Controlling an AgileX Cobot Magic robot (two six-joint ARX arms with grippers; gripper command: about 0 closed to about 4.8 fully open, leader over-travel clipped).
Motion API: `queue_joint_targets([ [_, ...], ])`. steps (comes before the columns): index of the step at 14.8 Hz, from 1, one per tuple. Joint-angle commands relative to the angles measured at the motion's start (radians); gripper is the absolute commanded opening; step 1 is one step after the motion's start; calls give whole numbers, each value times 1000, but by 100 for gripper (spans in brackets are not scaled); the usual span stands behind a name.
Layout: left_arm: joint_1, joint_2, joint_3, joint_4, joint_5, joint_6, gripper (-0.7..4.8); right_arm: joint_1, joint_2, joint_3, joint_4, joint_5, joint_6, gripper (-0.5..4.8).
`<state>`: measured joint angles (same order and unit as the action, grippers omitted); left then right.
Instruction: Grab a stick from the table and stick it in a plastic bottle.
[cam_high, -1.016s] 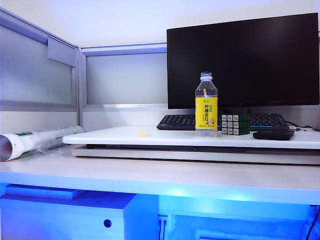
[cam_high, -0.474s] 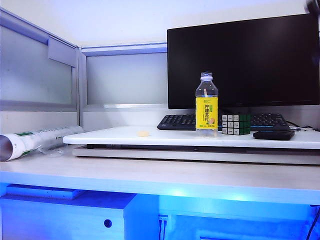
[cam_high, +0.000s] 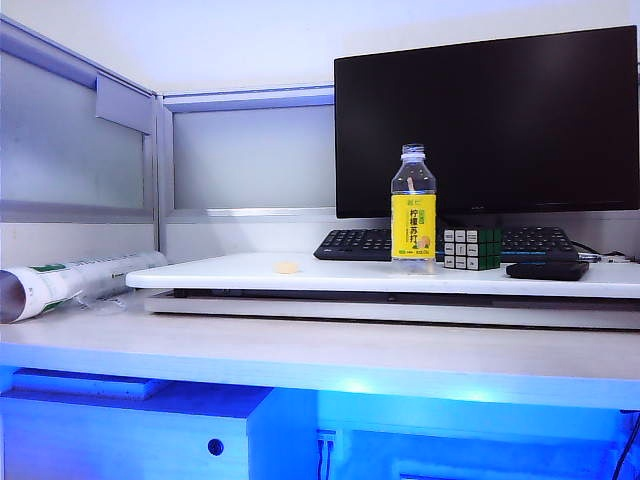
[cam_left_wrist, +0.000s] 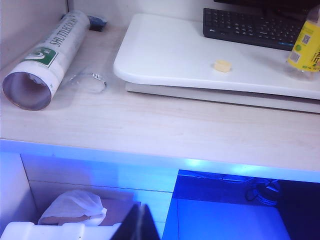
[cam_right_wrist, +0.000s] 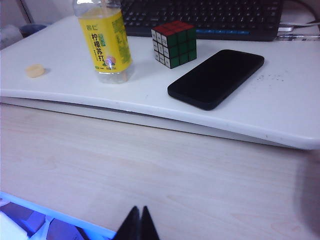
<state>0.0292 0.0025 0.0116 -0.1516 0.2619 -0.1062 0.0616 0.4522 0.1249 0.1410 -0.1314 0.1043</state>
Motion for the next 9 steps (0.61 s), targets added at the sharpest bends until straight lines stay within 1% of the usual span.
queue_joint_targets([
  [1, 0, 1, 1, -7, 8, -3, -4, 0, -177, -91, 22, 0, -9, -3],
  [7, 0, 1, 1, -8, 8, -2, -4, 1, -315, -119, 5, -1, -38, -3],
  [9, 0, 1, 1, -8, 8, -2, -4, 1, -361, -119, -51, -1, -46, -3],
])
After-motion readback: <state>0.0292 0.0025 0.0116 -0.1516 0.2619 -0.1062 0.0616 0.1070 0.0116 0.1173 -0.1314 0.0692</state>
